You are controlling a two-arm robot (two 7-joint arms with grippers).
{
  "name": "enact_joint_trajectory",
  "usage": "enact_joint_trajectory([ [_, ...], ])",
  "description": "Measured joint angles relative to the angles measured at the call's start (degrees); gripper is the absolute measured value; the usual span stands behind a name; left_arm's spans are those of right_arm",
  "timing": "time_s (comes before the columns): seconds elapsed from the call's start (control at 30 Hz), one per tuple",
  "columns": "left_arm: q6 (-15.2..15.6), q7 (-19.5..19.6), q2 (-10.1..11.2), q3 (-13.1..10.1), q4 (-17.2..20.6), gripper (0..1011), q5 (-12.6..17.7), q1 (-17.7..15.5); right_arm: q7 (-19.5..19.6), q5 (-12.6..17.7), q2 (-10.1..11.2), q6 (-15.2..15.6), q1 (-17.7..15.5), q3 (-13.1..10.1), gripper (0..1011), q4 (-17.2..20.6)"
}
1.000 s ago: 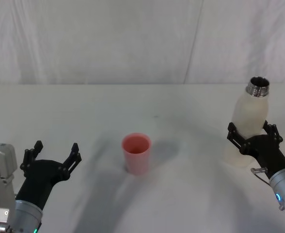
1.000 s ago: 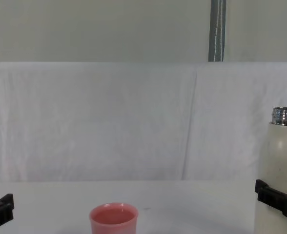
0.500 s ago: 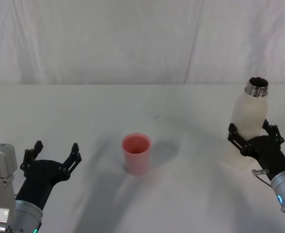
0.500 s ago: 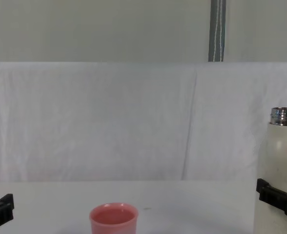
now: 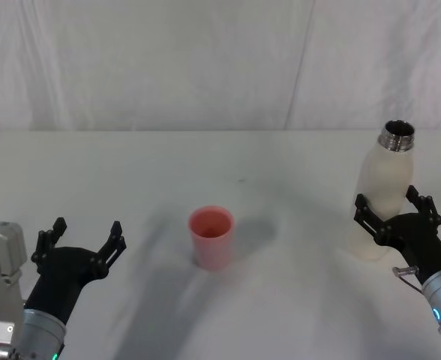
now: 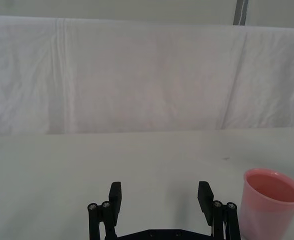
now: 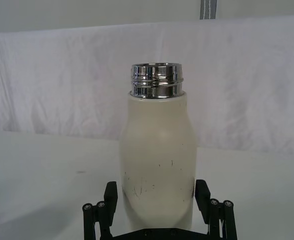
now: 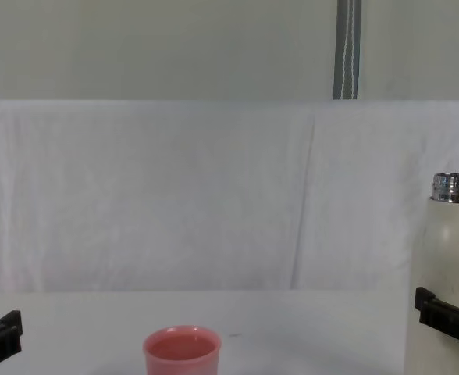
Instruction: Grasp the thermos with one hand and pour water into the cup lid.
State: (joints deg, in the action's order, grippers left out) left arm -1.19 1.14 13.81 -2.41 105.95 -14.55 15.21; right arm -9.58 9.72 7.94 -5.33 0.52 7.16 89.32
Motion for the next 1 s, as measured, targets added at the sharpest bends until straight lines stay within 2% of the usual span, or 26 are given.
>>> enact_joint_trajectory([
  [0.6, 0.00, 0.00, 0.00, 0.00, 0.00, 1001, 0.00, 0.00, 0.87, -0.31, -0.07, 0.78, -2.97, -0.66, 1001, 3.31],
  [1.0, 0.00, 0.00, 0.00, 0.00, 0.00, 1001, 0.00, 0.00, 1.21, -0.79, 0.01, 0.65, -6.36, -1.00, 1001, 6.46],
])
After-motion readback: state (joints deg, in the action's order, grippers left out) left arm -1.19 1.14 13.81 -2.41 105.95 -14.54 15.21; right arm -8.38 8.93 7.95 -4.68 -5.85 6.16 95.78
